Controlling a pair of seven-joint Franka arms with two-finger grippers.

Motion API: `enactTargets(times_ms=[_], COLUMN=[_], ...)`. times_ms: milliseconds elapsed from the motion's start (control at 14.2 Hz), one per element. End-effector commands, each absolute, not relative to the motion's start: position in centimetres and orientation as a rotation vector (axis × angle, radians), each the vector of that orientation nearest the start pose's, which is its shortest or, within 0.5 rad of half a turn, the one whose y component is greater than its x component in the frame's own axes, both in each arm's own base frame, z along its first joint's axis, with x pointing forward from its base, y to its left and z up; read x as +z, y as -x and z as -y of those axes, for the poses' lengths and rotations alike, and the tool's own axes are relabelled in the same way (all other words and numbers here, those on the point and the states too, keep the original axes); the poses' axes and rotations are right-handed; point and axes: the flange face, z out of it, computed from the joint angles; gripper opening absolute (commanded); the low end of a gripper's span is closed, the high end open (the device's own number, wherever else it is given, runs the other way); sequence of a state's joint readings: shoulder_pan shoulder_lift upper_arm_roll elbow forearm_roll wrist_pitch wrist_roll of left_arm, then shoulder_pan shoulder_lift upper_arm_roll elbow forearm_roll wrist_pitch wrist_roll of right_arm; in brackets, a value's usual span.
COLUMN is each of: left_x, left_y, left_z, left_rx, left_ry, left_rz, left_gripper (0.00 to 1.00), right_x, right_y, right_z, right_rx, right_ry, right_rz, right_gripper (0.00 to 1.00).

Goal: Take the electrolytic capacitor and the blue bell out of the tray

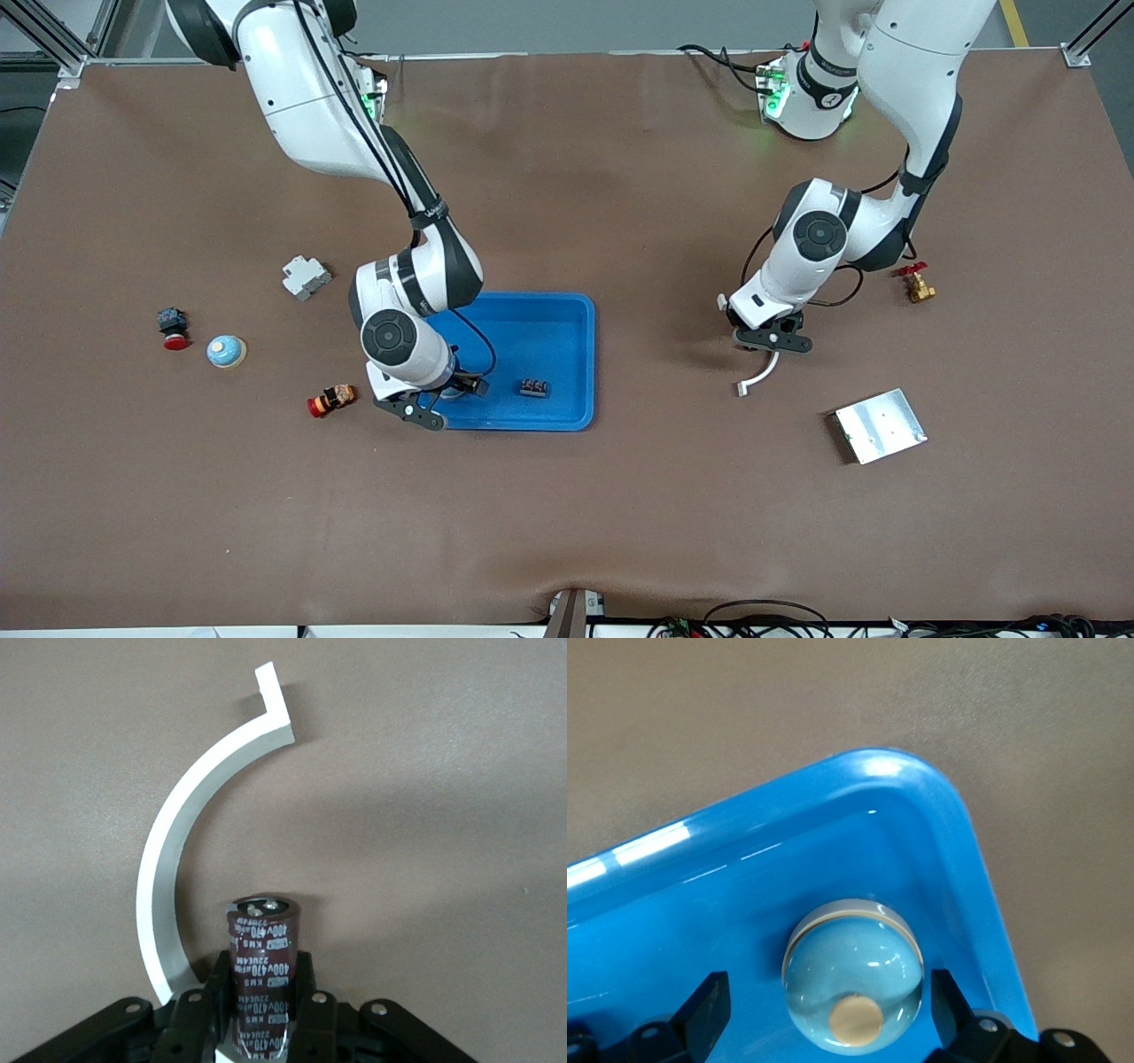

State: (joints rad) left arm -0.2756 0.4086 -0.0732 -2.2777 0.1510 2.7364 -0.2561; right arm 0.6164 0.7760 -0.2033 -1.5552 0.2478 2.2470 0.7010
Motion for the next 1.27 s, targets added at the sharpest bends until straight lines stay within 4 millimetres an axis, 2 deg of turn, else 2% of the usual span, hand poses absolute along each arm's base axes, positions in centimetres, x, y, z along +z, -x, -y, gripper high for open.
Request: enactTargets(times_ms=[0,141,282,352,423,493,634,775,916,986,1057,1127,1198], left_x=[17.9,17.7,17.6,17.4,17.6,17.8,17.8,17.0,16.5,16.5,16.6,16.8,17.2], left_y=[-49.9,-50.3,-50.9,-50.9,-51.3,-51.5,-52.6,-52.8,-52.7,-52.8,-52.8,-52.9,-53.1], left_z=[18.9,18.8,19.3,19.6,19.8,20.2,21.3,22.3,22.5,22.3,22.4,22.5,22.5], left_rx=[-0.111,-0.111,-0.120,-0.116,-0.127,-0.138,-0.159,-0.153,-0.141,-0.141,-0.145,-0.150,-0.157], left_ry=[3.099,3.102,3.109,3.113,3.117,3.122,3.133,3.139,3.139,3.139,3.142,3.146,3.149], left_rz=[-0.387,-0.376,-0.349,-0.345,-0.336,-0.311,-0.272,-0.252,-0.249,-0.242,-0.234,-0.198,-0.160], left_gripper=[0.00,0.00,0.00,0.00,0.00,0.00,0.00,0.00,0.00,0.46,0.99,1.00,1.00], right_x=[18.8,19.4,20.9,21.9,23.3,24.9,27.4,28.1,28.6,28.6,28.5,28.1,27.4], right_y=[-63.3,-63.6,-64.2,-64.8,-65.1,-65.6,-66.7,-67.4,-68.5,-68.7,-68.8,-68.9,-68.8], right_z=[-30.0,-29.9,-30.0,-29.7,-29.6,-29.7,-27.6,-22.6,-15.6,-12.3,-9.9,-6.8,-4.8], right_rx=[0.102,0.096,0.080,0.082,0.104,0.106,0.096,0.166,0.206,0.215,0.222,0.232,0.240], right_ry=[3.080,3.073,3.058,3.046,3.046,3.044,3.051,3.085,3.113,3.110,3.104,3.097,3.108], right_rz=[-0.626,-0.623,-0.623,-0.636,-0.635,-0.622,-0.553,-0.317,-0.125,-0.053,0.025,0.064,0.129], right_gripper=[0.72,0.36,0.12,0.05,0.00,0.00,0.00,0.00,0.00,0.00,0.00,0.00,0.00])
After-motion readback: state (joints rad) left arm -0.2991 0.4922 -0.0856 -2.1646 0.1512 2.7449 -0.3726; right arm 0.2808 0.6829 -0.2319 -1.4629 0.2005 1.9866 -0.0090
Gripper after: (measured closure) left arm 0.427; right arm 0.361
